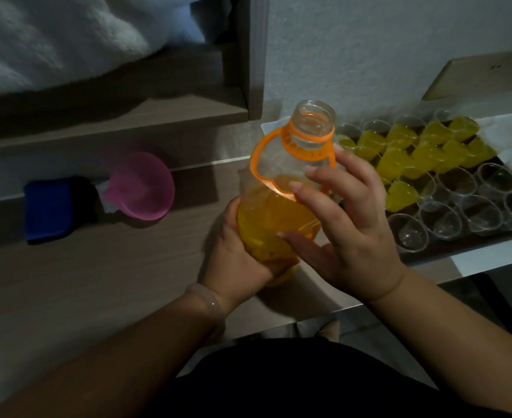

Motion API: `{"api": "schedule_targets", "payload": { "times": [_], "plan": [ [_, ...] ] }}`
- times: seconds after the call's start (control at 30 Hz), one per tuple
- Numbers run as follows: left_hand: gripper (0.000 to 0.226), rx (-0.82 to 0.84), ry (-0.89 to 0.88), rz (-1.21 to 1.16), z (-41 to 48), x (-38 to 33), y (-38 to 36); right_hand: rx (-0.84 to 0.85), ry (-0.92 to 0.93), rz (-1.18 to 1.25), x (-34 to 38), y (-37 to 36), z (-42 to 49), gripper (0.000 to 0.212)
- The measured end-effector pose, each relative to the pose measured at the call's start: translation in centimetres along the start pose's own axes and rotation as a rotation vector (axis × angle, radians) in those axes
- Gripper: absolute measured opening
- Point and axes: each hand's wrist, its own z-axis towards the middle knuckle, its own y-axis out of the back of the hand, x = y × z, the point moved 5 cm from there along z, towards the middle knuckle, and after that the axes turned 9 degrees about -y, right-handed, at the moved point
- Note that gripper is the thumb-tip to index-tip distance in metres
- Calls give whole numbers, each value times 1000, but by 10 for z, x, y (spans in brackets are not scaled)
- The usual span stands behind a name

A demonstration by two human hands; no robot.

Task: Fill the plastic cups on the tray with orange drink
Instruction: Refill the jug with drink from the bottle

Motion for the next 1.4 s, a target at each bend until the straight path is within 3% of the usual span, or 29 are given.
{"api": "schedule_targets", "payload": {
  "times": [0.23, 0.63, 1.03, 1.3, 1.4],
  "plan": [
    [116, 46, 21, 200, 5, -15, 28, 23, -83, 50, 1, 2, 24, 54],
    [104, 209, -69, 322, 7, -34, 58, -34, -245, 3, 8, 4, 22, 55],
    [105, 233, -43, 396, -4, -35, 68, 5, -253, -80, 7, -4, 20, 56],
    [102, 160, -56, 397, -12, -31, 54, -81, -192, 119, -8, 16, 17, 51],
    [103, 109, -51, 373, -13, -31, 47, -149, -333, 320, -31, 24, 17, 43]
  ]
}}
